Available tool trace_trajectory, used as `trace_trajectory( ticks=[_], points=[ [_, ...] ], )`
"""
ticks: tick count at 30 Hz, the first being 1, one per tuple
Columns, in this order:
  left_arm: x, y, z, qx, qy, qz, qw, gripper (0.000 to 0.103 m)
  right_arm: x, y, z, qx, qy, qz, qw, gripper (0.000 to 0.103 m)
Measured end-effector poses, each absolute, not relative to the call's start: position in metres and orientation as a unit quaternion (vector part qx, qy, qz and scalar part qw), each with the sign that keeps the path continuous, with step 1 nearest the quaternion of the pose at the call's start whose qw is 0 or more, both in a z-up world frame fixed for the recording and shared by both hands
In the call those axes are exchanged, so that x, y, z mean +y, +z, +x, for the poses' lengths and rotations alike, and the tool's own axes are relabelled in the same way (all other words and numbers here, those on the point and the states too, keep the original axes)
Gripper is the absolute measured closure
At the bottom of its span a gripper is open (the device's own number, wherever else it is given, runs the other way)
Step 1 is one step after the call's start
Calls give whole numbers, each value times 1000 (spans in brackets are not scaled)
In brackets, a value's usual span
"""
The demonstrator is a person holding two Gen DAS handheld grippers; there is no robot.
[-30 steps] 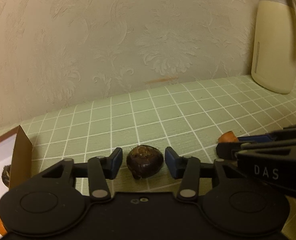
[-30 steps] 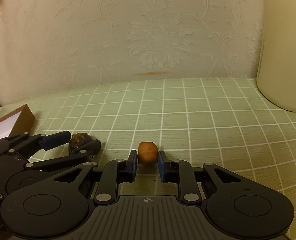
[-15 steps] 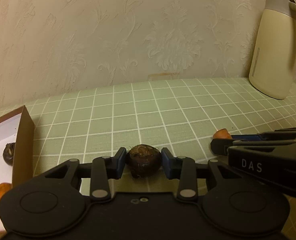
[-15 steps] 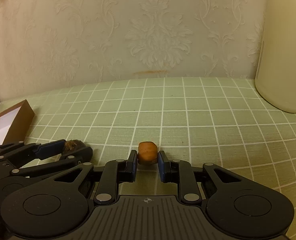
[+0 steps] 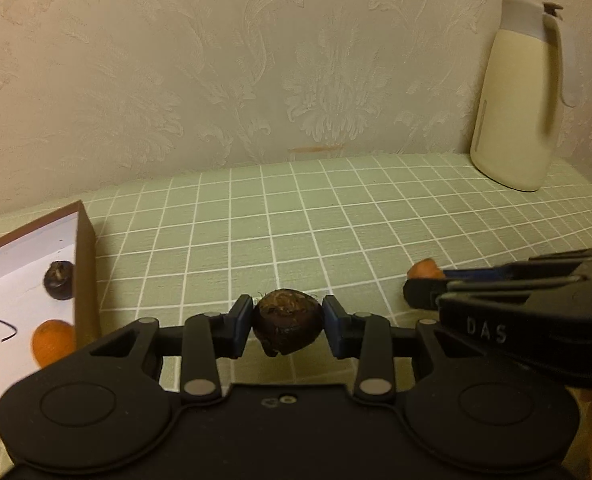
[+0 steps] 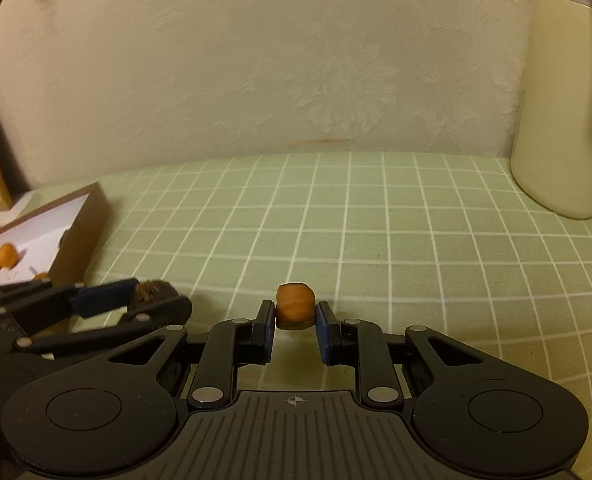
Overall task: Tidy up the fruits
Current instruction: 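Carry the kumquat and date over the white box with both tools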
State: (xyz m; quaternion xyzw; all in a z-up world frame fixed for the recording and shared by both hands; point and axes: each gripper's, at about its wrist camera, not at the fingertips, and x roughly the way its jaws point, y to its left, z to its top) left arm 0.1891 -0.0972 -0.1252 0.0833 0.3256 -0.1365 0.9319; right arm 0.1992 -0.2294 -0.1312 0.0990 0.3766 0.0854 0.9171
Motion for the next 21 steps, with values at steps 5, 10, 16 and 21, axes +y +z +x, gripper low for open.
trace_trajectory(
  ticks=[5,10,16,21],
  points=[
    [-88,-114,175,319,-130,73,936,74,-220,-117,181,363,98,91,922,81],
    [-75,-97,155,298,-129,66,944,74,-210,-101,160,344,109,84,929,81],
    [-50,-75,135,275,-121,57,952,74,-191,-82,145,320,132,72,935,81],
    [-27,-67,128,270,-102,44,956,74,-170,-73,135,306,154,63,937,81]
  ],
)
